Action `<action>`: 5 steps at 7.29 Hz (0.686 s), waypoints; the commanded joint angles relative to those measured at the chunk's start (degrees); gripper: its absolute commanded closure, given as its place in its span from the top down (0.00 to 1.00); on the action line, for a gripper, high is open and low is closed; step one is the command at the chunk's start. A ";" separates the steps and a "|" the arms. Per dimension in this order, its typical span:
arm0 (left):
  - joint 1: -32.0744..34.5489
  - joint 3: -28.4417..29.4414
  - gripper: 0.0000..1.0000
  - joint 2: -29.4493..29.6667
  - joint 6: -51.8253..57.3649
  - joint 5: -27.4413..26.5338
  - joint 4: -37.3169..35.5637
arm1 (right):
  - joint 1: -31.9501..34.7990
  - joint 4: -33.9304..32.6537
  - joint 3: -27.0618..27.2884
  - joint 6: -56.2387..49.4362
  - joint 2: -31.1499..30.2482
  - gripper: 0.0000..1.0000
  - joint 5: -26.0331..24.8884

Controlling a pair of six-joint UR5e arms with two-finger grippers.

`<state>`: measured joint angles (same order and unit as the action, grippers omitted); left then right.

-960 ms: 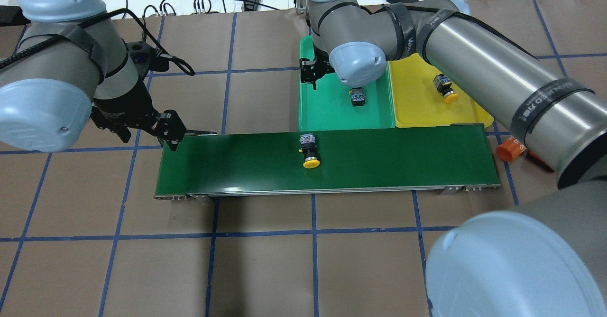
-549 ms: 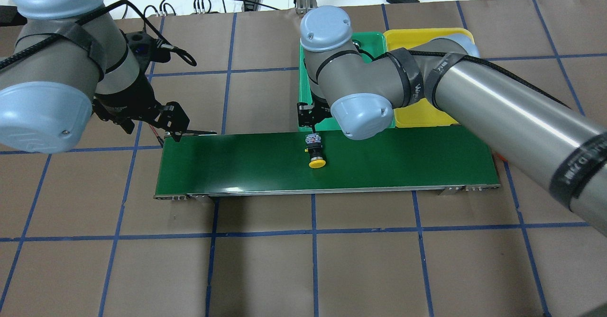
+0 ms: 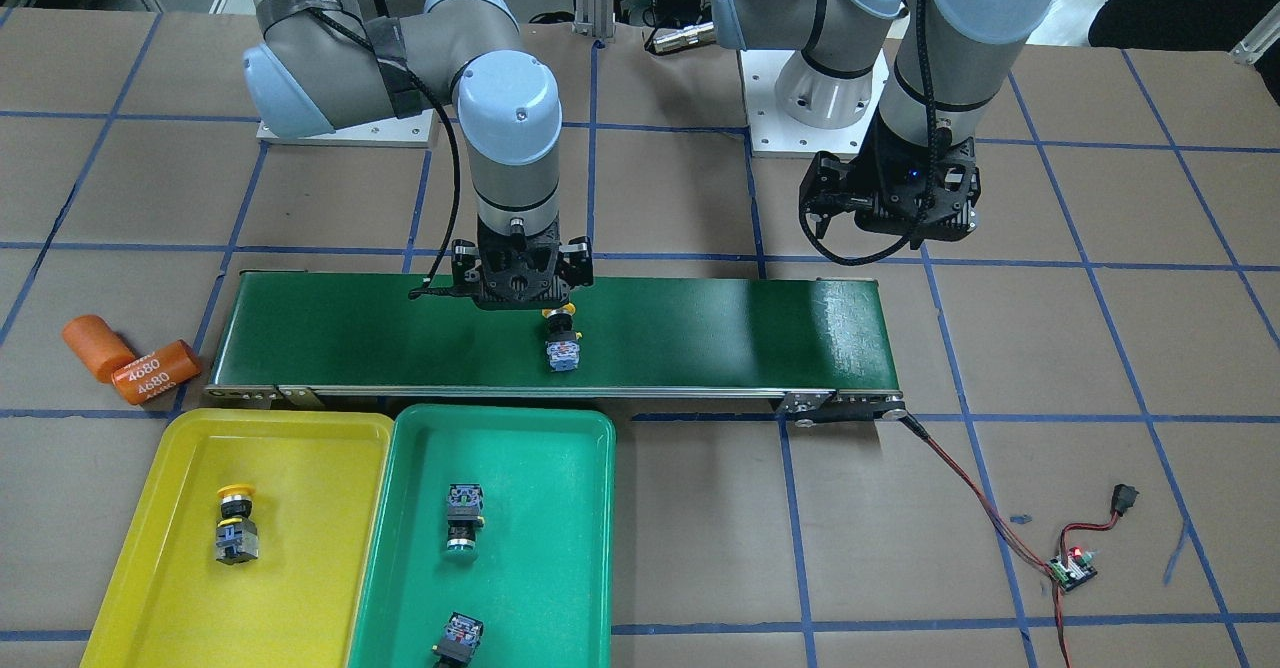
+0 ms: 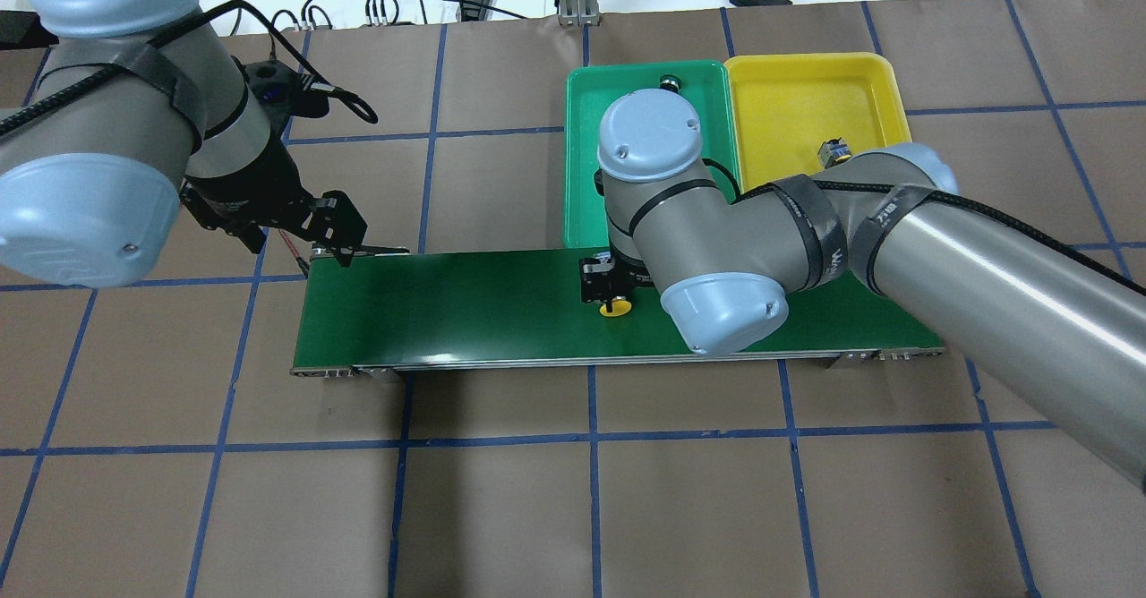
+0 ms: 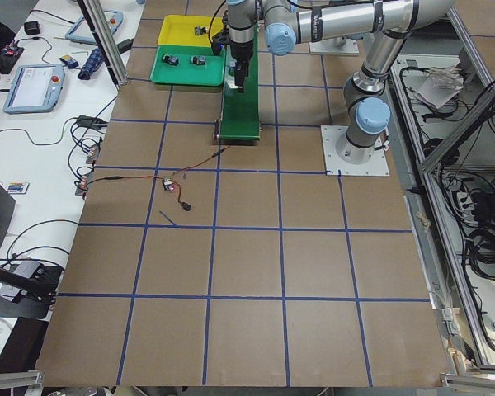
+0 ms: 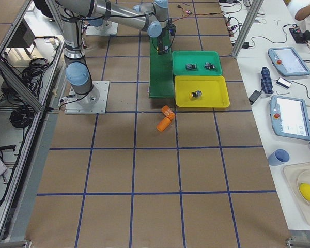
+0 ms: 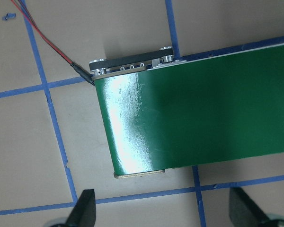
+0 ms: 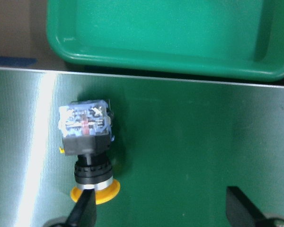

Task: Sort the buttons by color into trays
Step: 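Lower the right gripper and grasp the last yellow-capped button on the belt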

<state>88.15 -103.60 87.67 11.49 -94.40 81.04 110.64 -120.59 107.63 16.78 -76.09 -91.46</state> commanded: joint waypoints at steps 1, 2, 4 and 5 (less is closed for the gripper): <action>0.00 0.42 1.00 -0.40 0.02 0.18 0.00 | -0.07 -4.19 -0.49 -0.16 2.25 0.94 1.11; 0.00 0.42 1.00 -0.05 0.02 0.18 0.00 | -0.16 -6.39 -0.67 -0.43 3.74 0.94 1.11; 0.00 0.42 1.00 -0.31 0.02 0.18 -0.09 | -0.33 -10.35 -0.84 -0.87 6.38 0.91 0.24; 0.00 0.25 1.00 -0.22 0.02 0.18 -0.70 | -0.42 -10.54 -0.93 -3.13 6.04 0.68 -0.20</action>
<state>88.15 -103.23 87.43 11.51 -94.22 80.83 110.33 -129.96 106.80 15.51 -70.46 -91.08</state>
